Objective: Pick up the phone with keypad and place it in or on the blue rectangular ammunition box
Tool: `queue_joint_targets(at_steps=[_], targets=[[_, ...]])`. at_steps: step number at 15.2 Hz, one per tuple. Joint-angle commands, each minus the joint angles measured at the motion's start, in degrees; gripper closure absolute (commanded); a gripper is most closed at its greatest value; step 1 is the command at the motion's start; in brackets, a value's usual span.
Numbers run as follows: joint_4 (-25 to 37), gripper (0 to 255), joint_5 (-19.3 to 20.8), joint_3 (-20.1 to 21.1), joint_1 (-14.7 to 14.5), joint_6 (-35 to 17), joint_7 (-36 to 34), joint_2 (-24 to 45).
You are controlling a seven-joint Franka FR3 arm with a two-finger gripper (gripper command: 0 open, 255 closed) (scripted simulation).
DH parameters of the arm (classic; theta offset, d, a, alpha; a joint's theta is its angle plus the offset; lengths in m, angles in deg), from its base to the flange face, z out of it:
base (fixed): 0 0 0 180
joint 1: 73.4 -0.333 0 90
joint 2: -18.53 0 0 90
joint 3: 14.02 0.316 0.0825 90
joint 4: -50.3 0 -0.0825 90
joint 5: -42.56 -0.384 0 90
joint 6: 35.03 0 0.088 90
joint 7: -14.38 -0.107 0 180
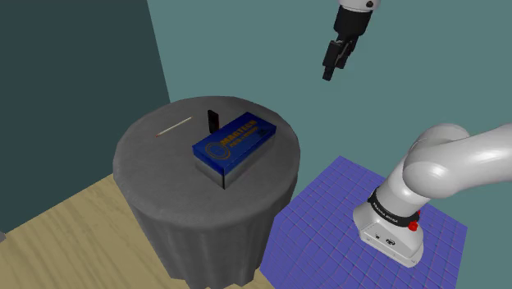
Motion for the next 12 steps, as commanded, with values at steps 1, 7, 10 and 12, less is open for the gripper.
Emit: queue_joint_targets(at_steps=[1,7,10,12], targets=[[0.00,0,0.00,0.00,0.00,0.00,0.00,0.00],[1.38,0,-5.47,7.07,1.15,-5.30,-15.70,8.73],[3.33,0,-7.42,10.26,1.89,-8.08,-23.32,14.21],[5.08,0,-8.35,12.23,2.43,-9.91,-28.34,18.18]])
